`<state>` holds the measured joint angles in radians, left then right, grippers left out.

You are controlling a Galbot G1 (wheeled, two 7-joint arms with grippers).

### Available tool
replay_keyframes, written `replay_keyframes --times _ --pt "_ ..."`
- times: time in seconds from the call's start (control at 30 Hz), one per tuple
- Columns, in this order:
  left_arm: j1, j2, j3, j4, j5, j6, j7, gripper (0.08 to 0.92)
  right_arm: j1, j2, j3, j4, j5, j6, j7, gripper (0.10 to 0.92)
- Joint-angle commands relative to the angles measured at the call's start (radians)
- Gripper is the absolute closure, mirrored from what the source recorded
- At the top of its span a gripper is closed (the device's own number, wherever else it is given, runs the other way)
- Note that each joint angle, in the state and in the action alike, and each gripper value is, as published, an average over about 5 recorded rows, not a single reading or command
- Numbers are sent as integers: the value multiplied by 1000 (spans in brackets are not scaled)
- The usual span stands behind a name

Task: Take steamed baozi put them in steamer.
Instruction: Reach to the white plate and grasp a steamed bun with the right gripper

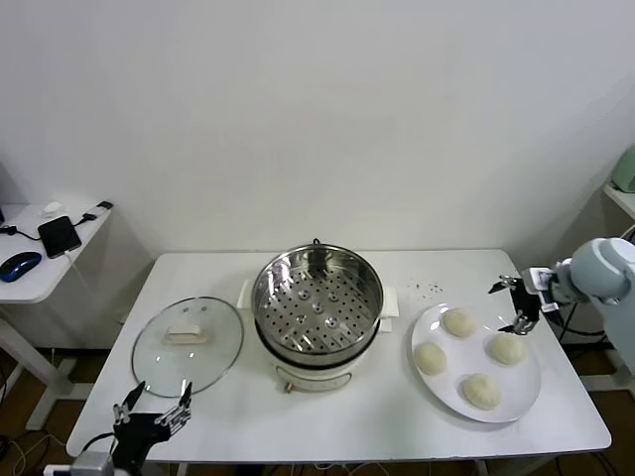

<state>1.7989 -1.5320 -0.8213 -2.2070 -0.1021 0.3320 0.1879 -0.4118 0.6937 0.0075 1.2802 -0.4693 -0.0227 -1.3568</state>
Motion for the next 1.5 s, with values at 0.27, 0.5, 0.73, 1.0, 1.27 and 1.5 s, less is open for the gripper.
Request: replay_keyframes --times 0.27,0.5,0.73,1.0,1.27,1.5 --pt "-17 -18 1 23 7 -5 -16 177 90 164 -92 -199 -113 45 11 203" --pt "-23 -14 1 32 6 -2 -16 177 79 199 -77 -234 -152 53 41 203" --pt "-28 -13 4 45 9 -3 -19 177 74 226 -63 -265 -178 53 65 203" --pt "-36 -7 1 57 11 0 -19 177 71 234 -57 -289 -198 55 72 203" --pt "-38 -10 5 55 11 4 -16 177 71 247 -54 -316 -207 55 89 203" --pt "-33 -9 5 55 13 3 -14 177 64 248 -50 -315 -200 53 98 203"
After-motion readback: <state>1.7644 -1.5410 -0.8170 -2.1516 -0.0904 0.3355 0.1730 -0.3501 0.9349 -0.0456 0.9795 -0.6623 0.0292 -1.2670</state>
